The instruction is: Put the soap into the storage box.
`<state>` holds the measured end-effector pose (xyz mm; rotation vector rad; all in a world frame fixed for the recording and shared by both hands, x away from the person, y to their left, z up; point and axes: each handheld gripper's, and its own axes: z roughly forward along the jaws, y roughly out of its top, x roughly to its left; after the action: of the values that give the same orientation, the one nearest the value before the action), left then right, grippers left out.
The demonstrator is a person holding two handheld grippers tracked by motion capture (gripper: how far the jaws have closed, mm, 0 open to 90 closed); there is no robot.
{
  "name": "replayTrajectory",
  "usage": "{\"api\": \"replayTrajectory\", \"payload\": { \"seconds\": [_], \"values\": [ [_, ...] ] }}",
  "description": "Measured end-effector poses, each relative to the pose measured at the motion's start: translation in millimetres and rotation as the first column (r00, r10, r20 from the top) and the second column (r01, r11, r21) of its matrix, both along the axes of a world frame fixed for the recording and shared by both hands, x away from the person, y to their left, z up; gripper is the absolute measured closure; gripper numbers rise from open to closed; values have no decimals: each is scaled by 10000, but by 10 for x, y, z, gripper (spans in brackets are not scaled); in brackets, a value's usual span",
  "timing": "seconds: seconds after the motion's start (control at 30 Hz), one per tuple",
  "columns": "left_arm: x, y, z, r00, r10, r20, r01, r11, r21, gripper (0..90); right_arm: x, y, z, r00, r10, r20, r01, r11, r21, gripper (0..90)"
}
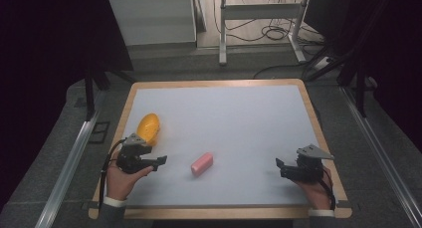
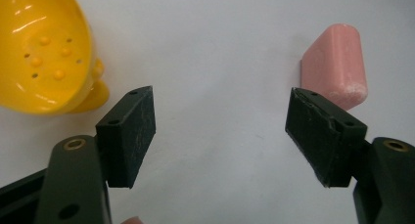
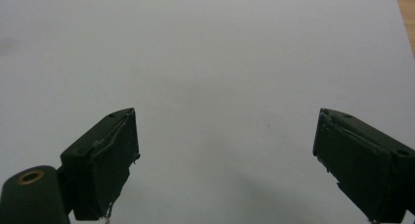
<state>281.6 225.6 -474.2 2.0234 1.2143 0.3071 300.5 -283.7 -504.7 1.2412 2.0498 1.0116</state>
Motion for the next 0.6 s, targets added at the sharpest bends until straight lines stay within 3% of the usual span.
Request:
{"api": "replayTrajectory", "payload": {
  "seconds": [0.23,0.37,0.6],
  "values": [
    [48,-94,69,9996,-269,-103,273,9988,396,271,-17,-6,25,10000,-38,51,38,10000,-40,94],
    [36,-180,173,9991,-430,30,428,9984,361,266,-21,5,36,10000,-23,74,24,10000,-63,94],
    [45,-246,227,9982,-601,41,600,9979,234,251,-21,-11,36,9999,-47,108,48,10000,-82,94]
  ]
}}
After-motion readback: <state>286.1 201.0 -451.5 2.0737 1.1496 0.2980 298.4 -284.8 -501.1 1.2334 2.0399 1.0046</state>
